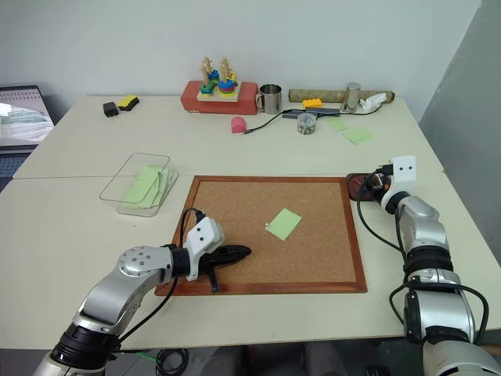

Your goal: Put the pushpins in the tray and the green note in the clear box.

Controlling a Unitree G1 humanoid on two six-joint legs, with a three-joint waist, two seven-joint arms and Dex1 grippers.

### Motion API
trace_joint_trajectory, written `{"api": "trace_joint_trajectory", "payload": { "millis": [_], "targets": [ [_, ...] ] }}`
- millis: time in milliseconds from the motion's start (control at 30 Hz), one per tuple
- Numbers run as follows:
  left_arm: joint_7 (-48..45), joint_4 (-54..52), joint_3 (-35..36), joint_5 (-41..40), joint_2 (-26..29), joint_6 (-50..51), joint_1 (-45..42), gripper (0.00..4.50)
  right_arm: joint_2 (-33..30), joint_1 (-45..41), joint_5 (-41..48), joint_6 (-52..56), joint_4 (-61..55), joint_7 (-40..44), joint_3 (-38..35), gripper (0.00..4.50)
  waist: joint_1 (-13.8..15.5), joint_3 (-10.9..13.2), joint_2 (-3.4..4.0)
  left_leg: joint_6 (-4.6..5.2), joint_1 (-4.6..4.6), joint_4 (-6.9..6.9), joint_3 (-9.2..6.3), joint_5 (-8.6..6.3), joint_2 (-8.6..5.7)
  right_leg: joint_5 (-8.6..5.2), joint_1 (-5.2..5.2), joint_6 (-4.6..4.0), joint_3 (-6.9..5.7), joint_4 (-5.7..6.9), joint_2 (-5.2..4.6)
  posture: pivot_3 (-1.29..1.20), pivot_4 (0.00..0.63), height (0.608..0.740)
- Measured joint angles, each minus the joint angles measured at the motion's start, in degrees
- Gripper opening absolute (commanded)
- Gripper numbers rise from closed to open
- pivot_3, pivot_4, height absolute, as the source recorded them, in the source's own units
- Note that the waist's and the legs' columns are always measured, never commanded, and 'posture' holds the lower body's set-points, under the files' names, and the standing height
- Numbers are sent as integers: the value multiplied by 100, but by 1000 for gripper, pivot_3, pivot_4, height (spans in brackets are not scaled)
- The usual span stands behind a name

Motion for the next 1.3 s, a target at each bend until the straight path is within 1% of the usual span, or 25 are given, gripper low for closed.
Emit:
{"api": "trace_joint_trajectory", "payload": {
  "millis": [133,167,433,600,667,767,900,967,1033,1067,1133,1200,1300],
  "targets": [
    [-6,15,-8,1,0,-1,-16,0,-4,-10,23,4,-18,38,-77,4190,2,0,0,0,0,0,0,0,0,0,0,0,0,0,0,0,150,740],
    [-7,17,-10,0,0,-1,-19,0,-5,-15,25,6,-19,42,-96,4461,2,0,0,0,0,0,0,0,0,0,0,0,0,0,0,0,150,740],
    [-8,44,-31,1,-1,0,-53,0,-35,-41,-92,-147,-18,37,-57,4495,6,0,0,0,0,1,0,0,-1,0,0,0,0,0,0,0,150,740],
    [-4,43,-41,0,-2,2,-58,0,-23,-39,-462,-472,117,-87,145,4495,6,0,0,0,0,2,0,0,-1,0,0,0,0,0,-1,0,150,740],
    [-4,43,-41,0,-2,2,-58,0,-19,-39,-476,-525,121,-91,150,4495,7,0,0,0,0,1,0,0,-1,0,0,0,0,0,-1,0,150,740],
    [2,20,-28,-1,7,2,-34,0,34,15,-368,-556,-83,176,122,4495,8,0,0,0,0,1,-1,0,-1,0,0,0,-1,1,0,0,150,740],
    [3,7,-14,-3,14,4,-17,0,202,473,68,-385,-1032,852,143,4495,6,0,0,0,0,0,-4,0,1,0,1,0,-3,1,1,0,150,740],
    [3,0,-13,-7,14,5,-12,0,235,979,492,72,-2025,1385,284,4495,15,1,2,0,-2,-1,-12,0,3,0,2,0,-9,1,2,0,150,740],
    [4,7,3,-39,13,19,-8,0,183,1571,858,592,-3177,1905,629,4495,21,1,2,0,-4,-1,-21,0,3,-1,2,1,-16,1,1,0,150,740],
    [2,20,19,-47,12,48,-23,0,178,1745,972,803,-3512,2076,791,4495,12,1,3,0,-3,0,-17,0,3,-2,1,3,-13,2,1,0,150,740],
    [-6,28,67,-90,23,91,-6,0,64,2174,1290,1272,-4353,2277,988,4495,17,4,8,0,-4,4,-19,0,3,-15,2,26,-15,3,1,0,150,740],
    [-22,105,113,-190,20,149,-53,0,3,2469,1496,1622,-5064,2295,1065,4495,19,5,9,0,-4,5,-20,0,2,-17,2,28,-15,3,1,0,150,740],
    [-41,234,193,-324,-7,299,-183,0,-23,2649,1569,1821,-5605,2256,1159,4495,19,5,9,1,-2,9,-19,2,2,-15,2,31,-15,5,4,0,150,740]
  ]
}}
